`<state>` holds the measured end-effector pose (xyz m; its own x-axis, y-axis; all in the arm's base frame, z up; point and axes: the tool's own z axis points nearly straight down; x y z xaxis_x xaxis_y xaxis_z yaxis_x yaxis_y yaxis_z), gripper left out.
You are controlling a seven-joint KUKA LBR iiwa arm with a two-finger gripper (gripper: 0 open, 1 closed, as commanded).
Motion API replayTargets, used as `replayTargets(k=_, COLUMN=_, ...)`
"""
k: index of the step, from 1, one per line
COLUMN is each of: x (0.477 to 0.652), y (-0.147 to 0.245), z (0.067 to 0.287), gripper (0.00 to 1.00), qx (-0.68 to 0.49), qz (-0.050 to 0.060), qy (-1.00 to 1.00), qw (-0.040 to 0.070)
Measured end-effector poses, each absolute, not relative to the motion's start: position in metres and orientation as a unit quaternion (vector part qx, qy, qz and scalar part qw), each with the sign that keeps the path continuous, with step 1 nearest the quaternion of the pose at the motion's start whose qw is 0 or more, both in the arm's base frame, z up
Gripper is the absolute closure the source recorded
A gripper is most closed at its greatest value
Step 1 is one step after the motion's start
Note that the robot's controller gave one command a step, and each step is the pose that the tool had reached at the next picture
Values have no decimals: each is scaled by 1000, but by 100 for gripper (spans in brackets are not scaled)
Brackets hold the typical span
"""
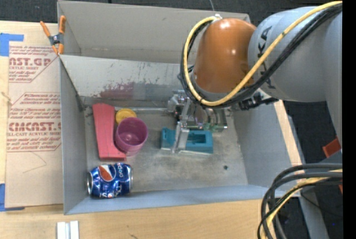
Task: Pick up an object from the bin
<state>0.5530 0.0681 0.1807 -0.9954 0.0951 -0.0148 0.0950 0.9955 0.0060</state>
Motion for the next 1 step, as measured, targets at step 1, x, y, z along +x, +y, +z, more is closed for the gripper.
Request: replayTargets(k=1, x=572, y=46, z=127, gripper=0, qx=90, qz=0, qy=996, qw=-2)
